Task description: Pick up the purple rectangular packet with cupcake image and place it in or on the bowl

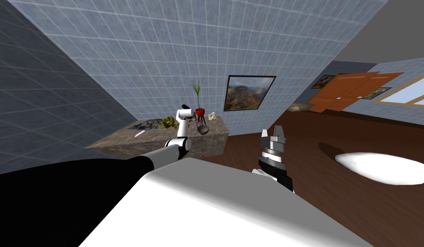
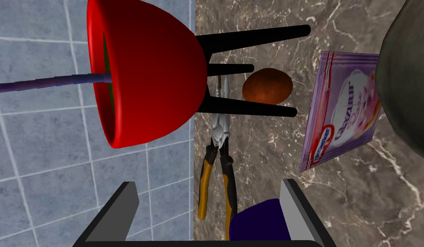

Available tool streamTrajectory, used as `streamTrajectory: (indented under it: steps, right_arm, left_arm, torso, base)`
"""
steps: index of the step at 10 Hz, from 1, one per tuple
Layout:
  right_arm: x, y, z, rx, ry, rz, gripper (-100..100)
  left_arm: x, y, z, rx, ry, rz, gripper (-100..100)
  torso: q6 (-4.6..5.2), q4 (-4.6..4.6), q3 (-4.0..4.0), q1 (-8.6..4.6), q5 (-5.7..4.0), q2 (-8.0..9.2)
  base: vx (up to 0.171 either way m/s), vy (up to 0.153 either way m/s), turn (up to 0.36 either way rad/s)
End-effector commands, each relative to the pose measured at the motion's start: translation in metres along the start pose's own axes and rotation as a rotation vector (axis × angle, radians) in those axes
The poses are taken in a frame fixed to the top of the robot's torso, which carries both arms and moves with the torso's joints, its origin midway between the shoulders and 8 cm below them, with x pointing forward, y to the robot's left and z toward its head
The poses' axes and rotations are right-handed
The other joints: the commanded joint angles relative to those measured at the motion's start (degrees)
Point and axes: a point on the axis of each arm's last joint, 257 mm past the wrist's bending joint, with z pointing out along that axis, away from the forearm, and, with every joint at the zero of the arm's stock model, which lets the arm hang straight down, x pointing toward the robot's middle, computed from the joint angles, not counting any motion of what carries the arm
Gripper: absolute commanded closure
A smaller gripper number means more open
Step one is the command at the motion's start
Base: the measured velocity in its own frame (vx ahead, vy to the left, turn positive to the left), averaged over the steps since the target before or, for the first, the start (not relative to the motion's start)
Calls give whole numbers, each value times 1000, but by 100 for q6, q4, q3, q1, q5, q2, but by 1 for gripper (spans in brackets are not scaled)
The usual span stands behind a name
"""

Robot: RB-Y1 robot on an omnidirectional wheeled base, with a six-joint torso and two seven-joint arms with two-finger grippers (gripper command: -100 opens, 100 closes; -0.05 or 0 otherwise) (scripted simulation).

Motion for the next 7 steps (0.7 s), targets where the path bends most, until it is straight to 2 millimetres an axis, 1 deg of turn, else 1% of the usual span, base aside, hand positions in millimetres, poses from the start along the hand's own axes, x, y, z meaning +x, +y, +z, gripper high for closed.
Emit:
streamTrajectory:
  steps: [1, 2, 3, 5, 6, 7]
  right_arm:
    - [0, 0, 0, 0, 0, 0, 0]
    - [0, 0, 0, 0, 0, 0, 0]
    - [0, 0, 0, 0, 0, 0, 0]
    - [0, 0, 0, 0, 0, 0, 0]
    - [0, 0, 0, 0, 0, 0, 0]
    - [0, 0, 0, 0, 0, 0, 0]
  left_arm:
    - [-3, 10, 1, -55, -10, -3, -100]
    - [-3, 13, 1, -66, -11, -3, -100]
    - [-8, 18, 3, -115, -24, -10, -100]
    - [-8, 26, 2, -147, -27, -11, -100]
    - [-13, 33, 3, -197, -41, -17, -100]
    - [-14, 39, 2, -223, -43, -18, -100]
  torso:
    - [0, 0, 0, 0, 0, 0]
    - [-2, 0, -1, 1, 1, 0]
    - [-3, 0, 2, 1, 1, 4]
    - [-3, -1, -1, 2, 1, -1]
    - [-3, 0, 1, 0, 1, 3]
    - [0, 0, 0, 0, 0, 0]
  base:
    - [29, 13, -44]
    - [12, 8, 0]
    - [29, 12, -74]
    - [25, 10, -20]
    - [29, 8, -78]
    - [33, 16, -46]
